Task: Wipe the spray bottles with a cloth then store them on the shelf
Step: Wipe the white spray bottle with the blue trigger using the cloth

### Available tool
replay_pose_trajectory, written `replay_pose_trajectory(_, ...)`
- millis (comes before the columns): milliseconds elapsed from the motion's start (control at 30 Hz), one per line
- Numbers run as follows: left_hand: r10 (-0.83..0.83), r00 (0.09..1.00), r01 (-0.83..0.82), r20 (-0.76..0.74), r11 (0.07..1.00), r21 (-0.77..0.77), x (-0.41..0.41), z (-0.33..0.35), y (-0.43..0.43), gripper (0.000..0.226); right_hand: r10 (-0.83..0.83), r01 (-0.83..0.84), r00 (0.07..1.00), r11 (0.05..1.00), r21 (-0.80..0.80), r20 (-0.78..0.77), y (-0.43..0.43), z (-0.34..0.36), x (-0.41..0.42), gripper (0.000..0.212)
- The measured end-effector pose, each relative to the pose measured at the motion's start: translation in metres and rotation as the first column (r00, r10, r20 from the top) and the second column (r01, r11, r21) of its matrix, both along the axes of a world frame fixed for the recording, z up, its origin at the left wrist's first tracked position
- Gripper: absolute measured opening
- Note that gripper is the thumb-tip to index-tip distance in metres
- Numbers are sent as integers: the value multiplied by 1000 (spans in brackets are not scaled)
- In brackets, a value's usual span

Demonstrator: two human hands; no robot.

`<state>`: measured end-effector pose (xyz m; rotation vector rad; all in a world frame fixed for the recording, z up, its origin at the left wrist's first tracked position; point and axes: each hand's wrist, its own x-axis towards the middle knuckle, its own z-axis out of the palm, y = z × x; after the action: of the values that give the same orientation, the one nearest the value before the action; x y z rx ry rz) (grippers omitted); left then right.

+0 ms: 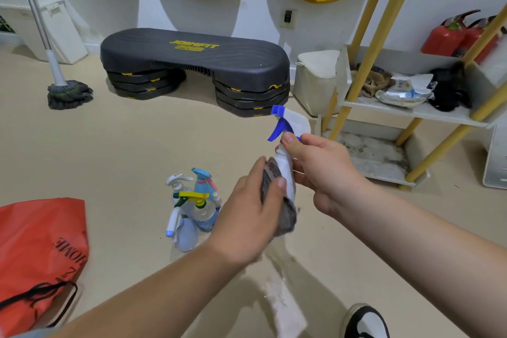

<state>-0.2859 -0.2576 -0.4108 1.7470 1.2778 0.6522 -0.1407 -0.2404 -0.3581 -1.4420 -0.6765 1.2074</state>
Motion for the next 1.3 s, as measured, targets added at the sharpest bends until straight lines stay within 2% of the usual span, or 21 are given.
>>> replay_pose_trajectory(33, -14, 994, 29, -106, 990, 139, 2, 1, -6, 55, -10, 10, 1000, 1000, -2, -5, 1, 1, 2, 53)
replay_pose_trajectory(100, -46, 998, 52, -50, 988, 143, -2, 1, 1, 52, -1, 1, 1000, 1000, 17, 6, 1, 4, 2, 52)
replay_pose_trajectory(200, 119, 967, -40, 224, 944, -329, -11, 18, 23, 34, 19, -20, 999, 999, 34, 29, 1, 2, -3, 47)
replay_pose_trajectory(267, 183, 965, -76, 189, 881, -467, -12, 22, 27, 40, 10, -11, 1000, 999, 32, 26, -1, -1, -4, 46)
replay_pose_trajectory(300, 168, 970, -78, 178, 901, -426, -8, 19, 21, 39, 8, -8, 1000, 1000, 27, 19, -1, -1, -4, 43)
replay_pose_trajectory(367, 76, 974, -56, 213, 994, -99, -2, 11, 7, 30, 0, 0, 1000, 1000, 14, 5, -1, 0, -3, 36)
replay_pose_trajectory(433, -40, 981, 22, 188, 995, 99, -4, 5, 6, 33, -5, 5, 1000, 1000, 11, 4, 1, 1, -1, 33)
replay_pose_trajectory(467, -46, 976, 35, 215, 998, 53, -8, 4, 11, 33, -6, 6, 1000, 1000, 17, 14, 1, 2, -1, 34)
replay_pose_trajectory(533, 75, 960, -9, 271, 971, -238, -14, 9, 21, 35, -11, 10, 999, 999, 44, 33, 2, 3, -2, 40)
replay_pose_trajectory(600, 239, 934, -39, 265, 807, -589, -15, 12, 27, 46, -29, 27, 999, 998, 56, 32, 3, 3, -2, 44)
replay_pose_trajectory(633, 270, 927, -40, 260, 761, -647, -13, 12, 26, 49, -36, 35, 999, 998, 58, 24, 4, 2, -2, 44)
replay_pose_trajectory(700, 265, 929, -95, 258, 844, -527, -5, 11, 16, 45, -50, 49, 999, 998, 49, 14, 4, -1, -1, 41)
replay_pose_trajectory(767, 145, 974, -127, 175, 986, -108, 0, 7, 5, 43, -51, 52, 999, 997, 48, -6, 3, -4, -3, 39)
replay_pose_trajectory(800, 82, 992, -90, 96, 992, 88, -1, 6, 2, 46, -41, 42, 999, 998, 48, -18, 3, -4, -4, 39)
replay_pose_trajectory(833, 35, 998, -44, 54, 983, 179, -2, 5, 1, 49, -24, 25, 999, 999, 45, -24, 1, -4, -6, 39)
replay_pose_trajectory(900, 7, 998, -12, 59, 996, 86, -8, 4, 12, 43, 2, -1, 1000, 999, 41, -18, -2, -1, -10, 39)
replay_pose_trajectory(967, 143, 975, -101, 168, 965, -240, -9, 14, 21, 34, 23, -23, 1000, 999, 45, 8, -4, 1, -15, 29)
replay_pose_trajectory(1000, 201, 961, -133, 191, 938, -320, -10, 18, 22, 38, 31, -33, 999, 998, 52, 23, -5, 1, -17, 25)
replay_pose_trajectory(1033, 208, 960, -147, 186, 943, -297, -9, 23, 18, 41, 44, -45, 999, 997, 56, 25, -6, 2, -18, 26)
replay_pose_trajectory(1167, 60, 989, -85, 137, 979, 186, -6, 13, 4, 31, 46, -45, 999, 998, 41, -28, -7, 6, -20, 41)
replay_pose_trajectory(1300, 27, 976, -28, 216, 1000, 1, -13, 12, 14, 30, 28, -28, 999, 999, -27, -33, -10, 9, -24, 25)
